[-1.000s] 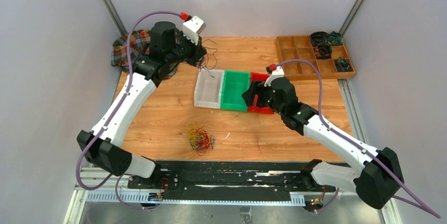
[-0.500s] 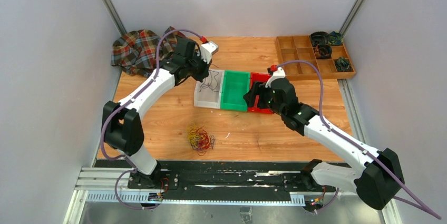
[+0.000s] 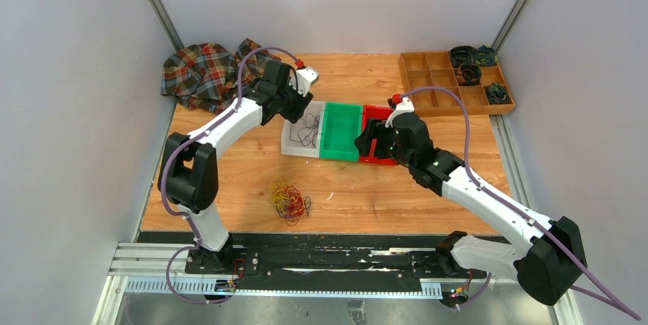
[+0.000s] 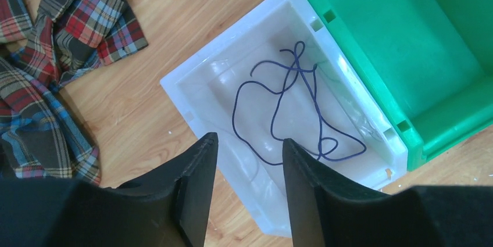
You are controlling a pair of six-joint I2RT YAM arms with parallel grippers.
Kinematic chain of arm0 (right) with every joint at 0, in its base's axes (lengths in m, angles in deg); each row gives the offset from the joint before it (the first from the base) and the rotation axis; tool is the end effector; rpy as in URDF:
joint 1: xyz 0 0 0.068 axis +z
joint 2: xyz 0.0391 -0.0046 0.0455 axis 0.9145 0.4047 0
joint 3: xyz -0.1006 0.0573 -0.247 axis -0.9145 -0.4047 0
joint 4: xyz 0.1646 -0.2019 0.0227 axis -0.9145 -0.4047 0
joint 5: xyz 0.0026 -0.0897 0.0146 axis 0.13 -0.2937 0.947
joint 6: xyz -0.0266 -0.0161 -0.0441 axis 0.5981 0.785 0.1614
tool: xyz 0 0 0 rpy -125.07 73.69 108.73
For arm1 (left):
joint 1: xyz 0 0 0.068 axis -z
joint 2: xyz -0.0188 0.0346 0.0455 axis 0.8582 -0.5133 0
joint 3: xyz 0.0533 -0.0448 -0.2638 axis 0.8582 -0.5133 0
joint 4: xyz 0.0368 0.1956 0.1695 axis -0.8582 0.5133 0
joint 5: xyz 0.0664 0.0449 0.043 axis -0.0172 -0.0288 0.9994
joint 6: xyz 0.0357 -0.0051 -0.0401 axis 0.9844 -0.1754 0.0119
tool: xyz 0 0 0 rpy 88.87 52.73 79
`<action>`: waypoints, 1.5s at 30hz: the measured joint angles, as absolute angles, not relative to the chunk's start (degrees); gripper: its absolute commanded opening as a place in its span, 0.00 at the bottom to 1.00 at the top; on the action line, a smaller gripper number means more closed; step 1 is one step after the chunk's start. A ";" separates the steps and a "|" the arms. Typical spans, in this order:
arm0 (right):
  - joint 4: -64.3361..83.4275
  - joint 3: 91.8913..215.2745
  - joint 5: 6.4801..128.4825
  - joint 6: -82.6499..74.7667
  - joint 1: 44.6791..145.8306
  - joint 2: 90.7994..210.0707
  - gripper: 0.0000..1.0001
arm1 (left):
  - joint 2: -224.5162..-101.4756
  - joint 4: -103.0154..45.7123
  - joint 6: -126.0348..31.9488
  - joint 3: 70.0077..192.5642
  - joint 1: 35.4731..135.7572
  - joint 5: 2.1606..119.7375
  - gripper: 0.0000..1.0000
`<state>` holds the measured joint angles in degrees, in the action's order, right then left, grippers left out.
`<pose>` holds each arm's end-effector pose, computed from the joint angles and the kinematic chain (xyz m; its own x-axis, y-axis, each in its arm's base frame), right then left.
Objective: Untangle the cables
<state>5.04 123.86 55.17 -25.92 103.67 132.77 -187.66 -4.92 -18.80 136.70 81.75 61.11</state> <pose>0.2038 0.1529 0.2910 -0.5309 0.1975 -0.8241 -0.3333 0.8455 0.4173 0.3616 -0.1562 0.2591 -0.4795 0.5076 -0.7159 0.6387 0.7613 0.1120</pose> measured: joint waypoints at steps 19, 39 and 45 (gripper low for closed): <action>4.19 124.71 57.53 -25.84 103.67 132.68 0.70 | -170.37 21.57 -3.15 132.87 81.75 41.44 0.65; 3.66 124.47 59.50 -26.12 104.89 133.73 0.61 | -162.50 38.77 20.09 115.37 89.20 29.57 0.54; 3.70 124.17 59.83 -26.64 105.15 133.78 0.57 | -163.93 34.14 18.91 114.14 89.31 30.84 0.41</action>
